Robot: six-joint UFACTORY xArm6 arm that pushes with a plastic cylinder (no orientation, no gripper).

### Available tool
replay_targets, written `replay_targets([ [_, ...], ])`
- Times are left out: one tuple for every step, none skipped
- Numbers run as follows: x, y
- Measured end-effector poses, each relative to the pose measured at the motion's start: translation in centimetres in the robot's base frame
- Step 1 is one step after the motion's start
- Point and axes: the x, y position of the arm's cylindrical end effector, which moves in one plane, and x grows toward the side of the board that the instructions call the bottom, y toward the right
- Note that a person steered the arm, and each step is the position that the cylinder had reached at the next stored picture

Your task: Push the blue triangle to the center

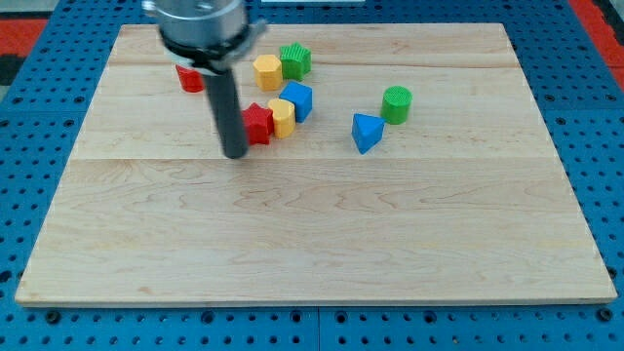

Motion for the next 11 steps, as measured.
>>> replay_targets([
  [2.5,9.3],
  [2.9,17.6],
  [1.0,19.7],
  [-2.8,18.8],
  [-4.5,17.9],
  [-4.2,16.4],
  [-3.3,14.4],
  [-3.3,12.1],
  [-2.9,10.1],
  [-1.0,9.9],
  [-0.2,9.9],
])
